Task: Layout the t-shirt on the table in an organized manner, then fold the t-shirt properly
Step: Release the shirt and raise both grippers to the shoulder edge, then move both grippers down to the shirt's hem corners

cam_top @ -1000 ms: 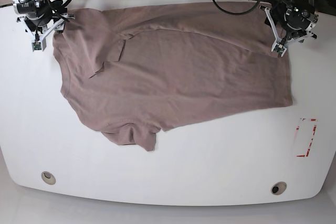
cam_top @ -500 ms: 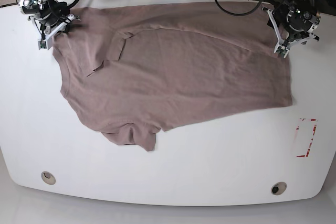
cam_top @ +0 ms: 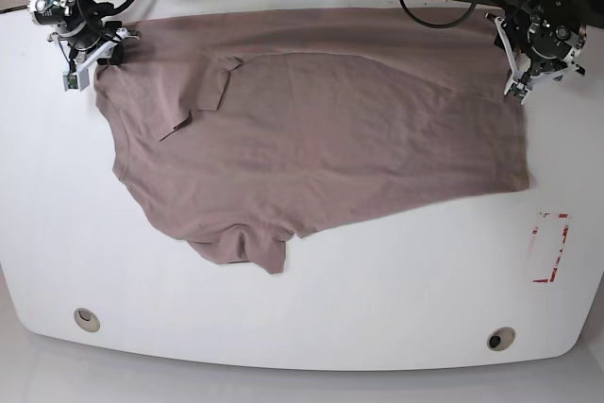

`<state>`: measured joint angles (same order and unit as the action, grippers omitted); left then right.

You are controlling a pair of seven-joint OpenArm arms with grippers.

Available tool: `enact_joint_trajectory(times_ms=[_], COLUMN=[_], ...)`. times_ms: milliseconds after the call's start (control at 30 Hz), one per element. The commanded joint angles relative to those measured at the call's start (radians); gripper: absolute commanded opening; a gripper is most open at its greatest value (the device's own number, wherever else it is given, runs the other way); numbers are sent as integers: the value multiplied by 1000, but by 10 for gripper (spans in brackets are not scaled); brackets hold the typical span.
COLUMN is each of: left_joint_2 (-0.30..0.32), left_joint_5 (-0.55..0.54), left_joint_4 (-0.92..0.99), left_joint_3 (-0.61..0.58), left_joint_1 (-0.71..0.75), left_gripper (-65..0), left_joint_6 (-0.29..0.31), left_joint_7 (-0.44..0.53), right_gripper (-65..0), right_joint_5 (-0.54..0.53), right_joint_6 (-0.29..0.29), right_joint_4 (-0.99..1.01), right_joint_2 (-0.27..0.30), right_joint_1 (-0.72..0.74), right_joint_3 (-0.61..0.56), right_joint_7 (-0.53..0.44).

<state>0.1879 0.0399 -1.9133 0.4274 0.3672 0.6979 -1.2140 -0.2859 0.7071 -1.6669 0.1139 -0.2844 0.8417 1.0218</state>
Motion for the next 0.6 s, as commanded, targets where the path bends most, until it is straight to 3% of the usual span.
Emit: enact_joint_trajectory(times_ms=[0,333,567], left_joint_2=[28,34,31], left_joint_5=[1,1,-1], left_joint_4=[-18,-33,-64], left_joint_3=[8,4,1], left_joint_1=[-1,-56,-121], left_gripper=[-344,-344,-344], left_joint_6=[0,0,0], left_joint_7=[0,-3,-3], right_gripper=[-541,-541,-537], right_joint_5=[44,35,35], right_joint_6=[-9,-9,-9], right_joint_4=[1,-125,-255], right_joint_2=[8,-3,-21], right_joint_1=[-13,-28,-14], right_joint_3=[4,-5,-40], right_joint_7=[51,56,119])
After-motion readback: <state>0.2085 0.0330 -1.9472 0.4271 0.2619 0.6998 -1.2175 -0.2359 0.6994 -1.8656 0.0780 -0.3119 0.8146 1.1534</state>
